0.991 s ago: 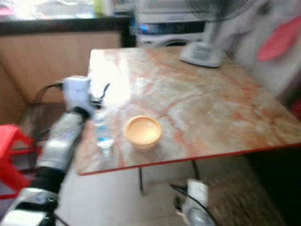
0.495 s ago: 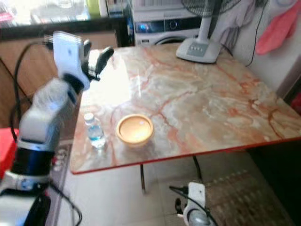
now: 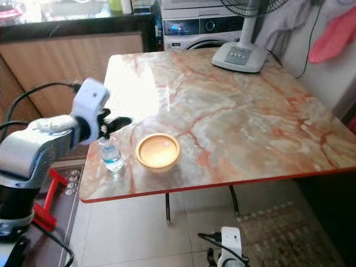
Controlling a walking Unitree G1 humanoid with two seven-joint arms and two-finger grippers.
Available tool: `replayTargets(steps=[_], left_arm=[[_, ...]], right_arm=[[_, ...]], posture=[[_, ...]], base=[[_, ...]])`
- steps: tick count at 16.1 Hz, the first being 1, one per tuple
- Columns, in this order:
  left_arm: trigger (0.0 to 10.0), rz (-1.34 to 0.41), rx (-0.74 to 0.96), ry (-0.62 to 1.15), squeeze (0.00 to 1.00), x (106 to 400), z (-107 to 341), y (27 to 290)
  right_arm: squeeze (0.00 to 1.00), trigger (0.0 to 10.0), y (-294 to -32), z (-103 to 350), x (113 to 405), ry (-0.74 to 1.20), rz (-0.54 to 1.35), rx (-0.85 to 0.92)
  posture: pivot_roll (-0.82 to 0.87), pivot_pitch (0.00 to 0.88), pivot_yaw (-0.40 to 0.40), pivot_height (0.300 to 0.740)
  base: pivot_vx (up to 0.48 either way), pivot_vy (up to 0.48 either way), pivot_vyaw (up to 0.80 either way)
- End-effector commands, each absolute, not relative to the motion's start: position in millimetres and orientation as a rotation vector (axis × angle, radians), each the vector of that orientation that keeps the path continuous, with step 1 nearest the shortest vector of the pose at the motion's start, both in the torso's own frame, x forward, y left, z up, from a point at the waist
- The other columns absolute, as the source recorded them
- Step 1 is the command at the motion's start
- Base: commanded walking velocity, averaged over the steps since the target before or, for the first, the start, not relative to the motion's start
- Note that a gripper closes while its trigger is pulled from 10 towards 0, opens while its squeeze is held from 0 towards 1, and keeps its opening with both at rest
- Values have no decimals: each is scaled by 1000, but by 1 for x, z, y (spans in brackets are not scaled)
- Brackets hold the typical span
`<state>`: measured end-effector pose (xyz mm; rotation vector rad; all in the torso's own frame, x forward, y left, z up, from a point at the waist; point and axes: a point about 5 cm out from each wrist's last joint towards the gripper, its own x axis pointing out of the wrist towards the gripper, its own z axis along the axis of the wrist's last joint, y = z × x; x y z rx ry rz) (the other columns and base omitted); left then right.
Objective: Restocking fridge
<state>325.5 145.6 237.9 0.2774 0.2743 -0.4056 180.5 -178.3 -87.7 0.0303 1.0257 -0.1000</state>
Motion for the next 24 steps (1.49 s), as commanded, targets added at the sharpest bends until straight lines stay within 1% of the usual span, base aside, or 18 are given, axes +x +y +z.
replayTargets(steps=[1,3,6,7,10,13,16,20,24], left_arm=[[10000,-394,277,305,0,325,234,149],[10000,-375,252,365,0,320,230,154],[10000,-394,180,378,0,313,235,157],[10000,-375,180,396,0,312,231,160],[10000,-369,192,409,0,307,233,160],[10000,-317,221,438,0,305,234,169],[10000,-312,226,430,0,303,238,168],[10000,-276,230,437,0,303,234,177],[10000,-279,221,411,0,305,236,179]], right_arm=[[0,10000,-179,-89,178,1025,-87,22],[0,10000,-181,-90,174,1008,-83,26],[0,10000,-185,-92,167,1024,-69,5],[0,10000,-187,-93,165,1029,-66,3],[0,10000,-190,-94,161,1034,-64,-4],[0,10000,-193,-94,159,1035,-69,-11],[0,10000,-194,-94,158,1038,-66,-16],[0,10000,-196,-95,157,1039,-54,-26],[0,10000,-199,-95,155,1043,-56,-31]], posture=[[145,0,-24,740],[149,0,-21,740],[148,0,-26,740],[149,0,-28,740],[161,0,-28,740],[150,0,-24,740],[159,0,-33,740],[153,0,-40,740],[139,0,-41,740]], base=[[0,0,0],[0,0,0],[0,0,0],[0,0,0],[0,0,0],[0,0,0],[0,0,0],[0,0,0],[0,0,0]])
